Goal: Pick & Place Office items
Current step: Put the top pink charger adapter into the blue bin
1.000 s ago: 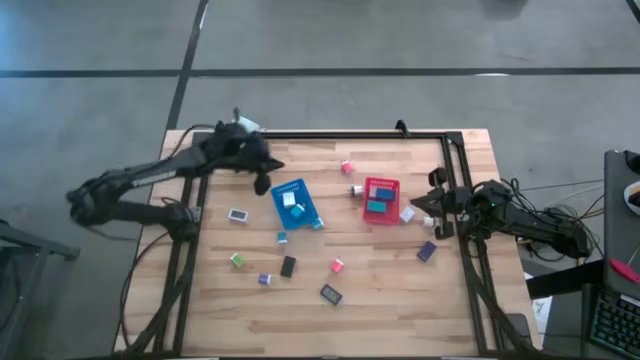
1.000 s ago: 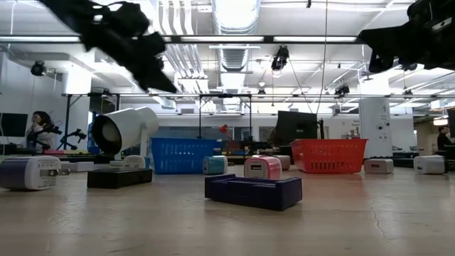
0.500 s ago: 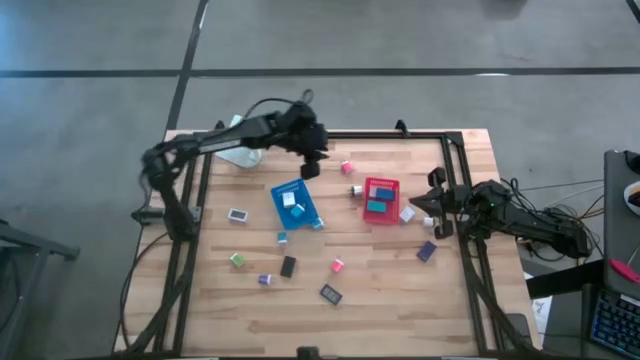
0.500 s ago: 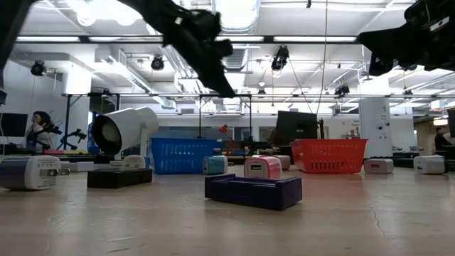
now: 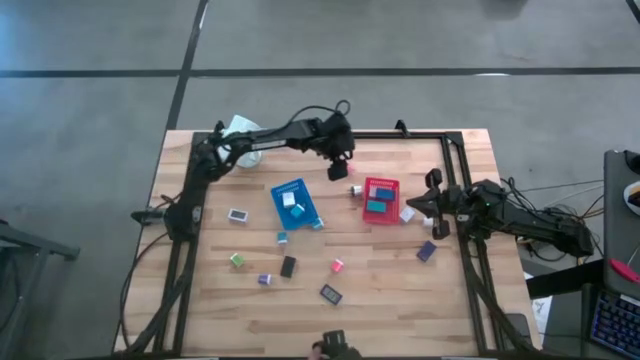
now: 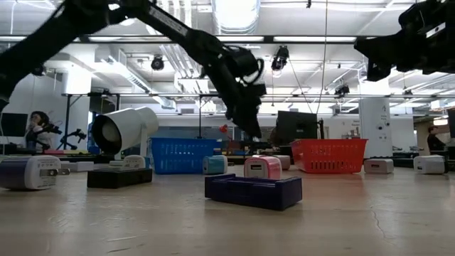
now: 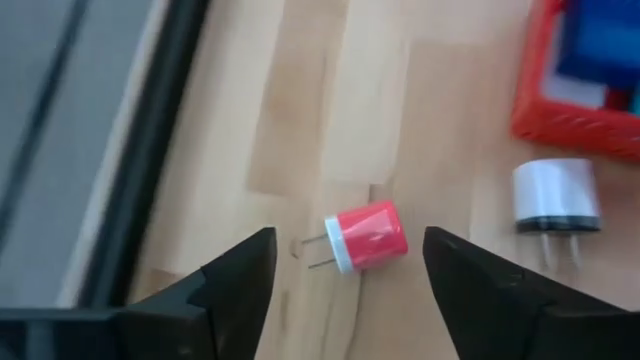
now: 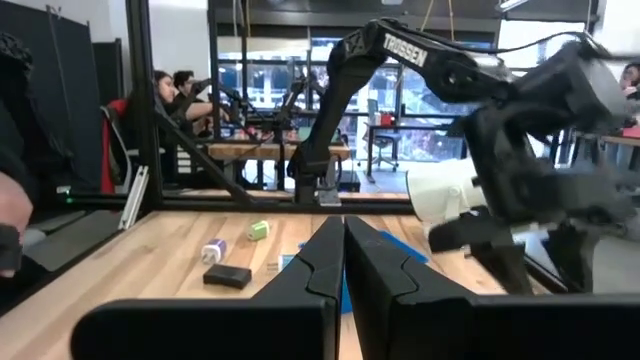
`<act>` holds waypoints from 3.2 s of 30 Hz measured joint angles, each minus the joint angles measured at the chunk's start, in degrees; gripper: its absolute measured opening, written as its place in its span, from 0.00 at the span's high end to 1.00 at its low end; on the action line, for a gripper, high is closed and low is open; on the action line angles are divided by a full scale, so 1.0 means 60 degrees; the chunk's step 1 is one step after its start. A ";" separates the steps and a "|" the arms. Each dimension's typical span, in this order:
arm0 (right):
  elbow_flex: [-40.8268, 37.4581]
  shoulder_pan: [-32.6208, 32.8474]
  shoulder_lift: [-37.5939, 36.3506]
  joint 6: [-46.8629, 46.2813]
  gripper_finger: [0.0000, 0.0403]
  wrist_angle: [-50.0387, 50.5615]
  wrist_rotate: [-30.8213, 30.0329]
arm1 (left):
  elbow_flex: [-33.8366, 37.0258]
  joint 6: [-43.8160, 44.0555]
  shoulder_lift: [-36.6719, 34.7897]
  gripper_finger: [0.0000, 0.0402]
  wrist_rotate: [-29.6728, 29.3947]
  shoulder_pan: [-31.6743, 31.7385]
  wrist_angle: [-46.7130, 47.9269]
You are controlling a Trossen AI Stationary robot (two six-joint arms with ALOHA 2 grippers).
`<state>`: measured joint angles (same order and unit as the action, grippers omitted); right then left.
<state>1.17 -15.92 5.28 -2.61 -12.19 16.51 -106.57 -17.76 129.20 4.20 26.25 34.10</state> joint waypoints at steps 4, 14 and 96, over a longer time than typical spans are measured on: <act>0.0000 -0.0004 0.0029 0.0110 0.98 0.0000 0.0004 | -0.0723 0.0707 0.0737 0.33 -0.0213 -0.0091 0.0362; 0.0172 -0.0001 0.0018 0.0181 0.98 0.0366 0.0002 | -0.2580 0.1009 0.2040 0.33 -0.0530 -0.0118 0.1992; 0.0200 0.0001 0.0022 0.0181 0.98 0.0430 -0.0007 | 0.0542 -0.0499 -0.4464 0.62 0.3666 -0.0377 0.3153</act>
<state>2.37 -15.92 5.41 -1.52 -9.61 16.47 -103.31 -20.75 102.42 26.20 23.99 53.01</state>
